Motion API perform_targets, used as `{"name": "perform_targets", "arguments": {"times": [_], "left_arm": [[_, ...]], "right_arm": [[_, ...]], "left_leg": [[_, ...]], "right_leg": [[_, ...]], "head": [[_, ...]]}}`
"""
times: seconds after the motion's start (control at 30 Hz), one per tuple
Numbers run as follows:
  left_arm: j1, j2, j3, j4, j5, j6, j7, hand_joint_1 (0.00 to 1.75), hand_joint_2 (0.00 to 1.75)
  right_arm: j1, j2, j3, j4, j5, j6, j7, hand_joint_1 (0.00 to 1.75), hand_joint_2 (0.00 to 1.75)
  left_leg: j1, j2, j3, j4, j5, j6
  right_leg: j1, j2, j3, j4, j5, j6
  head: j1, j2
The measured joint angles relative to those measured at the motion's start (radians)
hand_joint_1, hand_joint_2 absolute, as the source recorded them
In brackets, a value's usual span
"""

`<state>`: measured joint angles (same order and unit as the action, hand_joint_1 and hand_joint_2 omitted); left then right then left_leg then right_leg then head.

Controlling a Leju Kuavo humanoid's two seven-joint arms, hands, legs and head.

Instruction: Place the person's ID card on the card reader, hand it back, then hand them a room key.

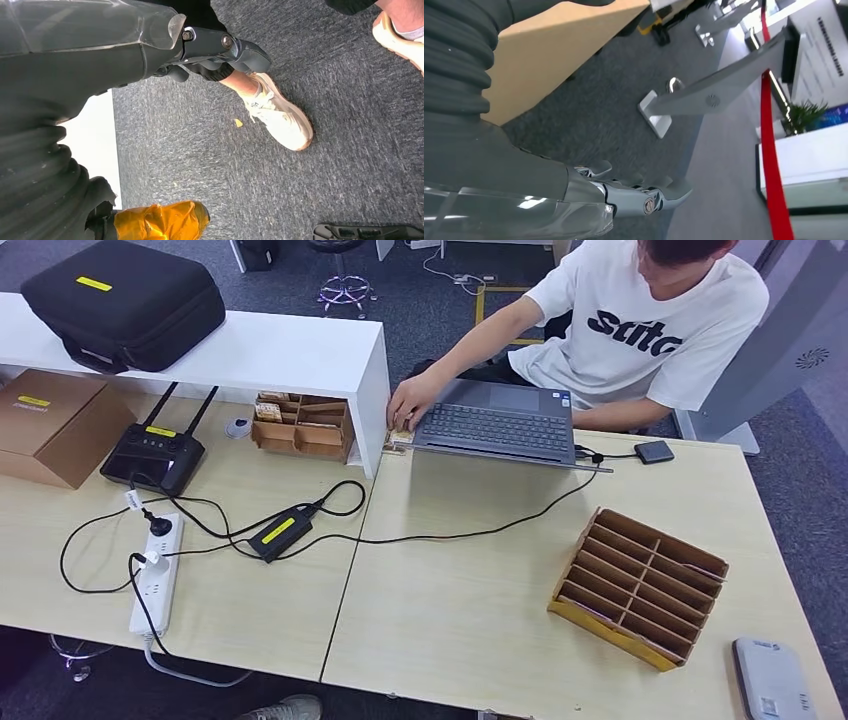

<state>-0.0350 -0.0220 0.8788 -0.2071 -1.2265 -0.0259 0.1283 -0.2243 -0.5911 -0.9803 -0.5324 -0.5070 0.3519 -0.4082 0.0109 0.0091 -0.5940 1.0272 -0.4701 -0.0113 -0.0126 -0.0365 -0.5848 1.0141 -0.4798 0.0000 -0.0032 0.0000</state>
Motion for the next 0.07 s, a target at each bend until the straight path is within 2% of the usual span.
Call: {"name": "perform_targets", "arguments": {"times": [0.07], "left_arm": [[0.000, -0.001, 0.000, 0.000, -0.003, 0.000, 0.001, 0.00, 1.75]], "right_arm": [[0.010, 0.008, -0.016, 0.001, -0.003, -0.003, 0.001, 0.00, 1.75]], "left_leg": [[0.000, 0.001, 0.000, 0.000, 0.000, 0.000]], "right_leg": [[0.000, 0.000, 0.000, 0.000, 0.000, 0.000]], "head": [[0.000, 0.000]]}}
